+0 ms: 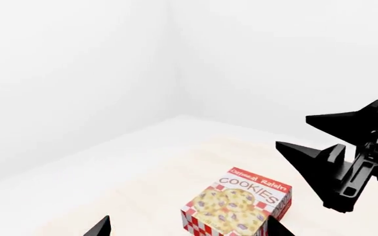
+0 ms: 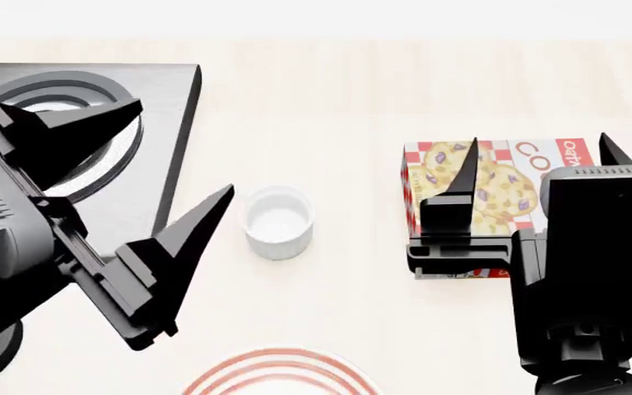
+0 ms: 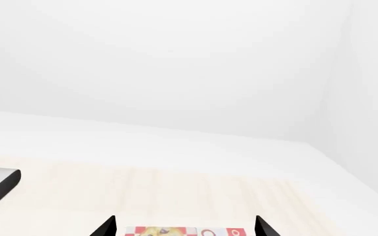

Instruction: Pick the akita bowl on the stove and place it on the plate.

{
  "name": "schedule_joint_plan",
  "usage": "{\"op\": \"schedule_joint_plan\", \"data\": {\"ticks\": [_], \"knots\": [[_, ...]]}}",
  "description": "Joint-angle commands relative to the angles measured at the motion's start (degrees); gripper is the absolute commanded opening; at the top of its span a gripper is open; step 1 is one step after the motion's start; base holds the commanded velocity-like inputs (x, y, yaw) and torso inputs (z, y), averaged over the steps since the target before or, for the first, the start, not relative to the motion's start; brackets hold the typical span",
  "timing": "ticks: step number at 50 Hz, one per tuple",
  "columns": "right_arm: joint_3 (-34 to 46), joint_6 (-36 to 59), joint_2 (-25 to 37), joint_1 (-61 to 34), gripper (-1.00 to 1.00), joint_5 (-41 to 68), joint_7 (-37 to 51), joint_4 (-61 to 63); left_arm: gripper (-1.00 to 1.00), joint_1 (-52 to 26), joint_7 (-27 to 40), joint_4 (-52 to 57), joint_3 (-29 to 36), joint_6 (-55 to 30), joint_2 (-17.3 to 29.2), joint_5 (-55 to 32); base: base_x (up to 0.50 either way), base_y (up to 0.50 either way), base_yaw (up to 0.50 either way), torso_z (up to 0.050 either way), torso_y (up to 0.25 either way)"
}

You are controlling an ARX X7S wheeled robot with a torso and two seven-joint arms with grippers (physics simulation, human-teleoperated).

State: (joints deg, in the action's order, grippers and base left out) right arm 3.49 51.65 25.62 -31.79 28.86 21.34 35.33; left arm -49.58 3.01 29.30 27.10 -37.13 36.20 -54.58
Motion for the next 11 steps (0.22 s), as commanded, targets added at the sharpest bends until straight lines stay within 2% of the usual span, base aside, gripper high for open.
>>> {"op": "schedule_joint_plan", "data": {"ticks": [1, 11], "knots": [[-1.3, 0.2, -1.0, 0.0, 1.00, -0.7, -0.9, 0.2, 1.00, 1.5, -1.1, -1.4, -3.6, 0.9, -0.8, -2.1, 0.00, 0.00, 0.00, 0.000, 0.000], [-1.3, 0.2, -0.9, -0.1, 1.00, -0.5, -0.8, 0.1, 1.00, 2.9, -0.6, -1.6, -5.3, 2.1, -0.3, -3.2, 0.00, 0.00, 0.00, 0.000, 0.000]]}}
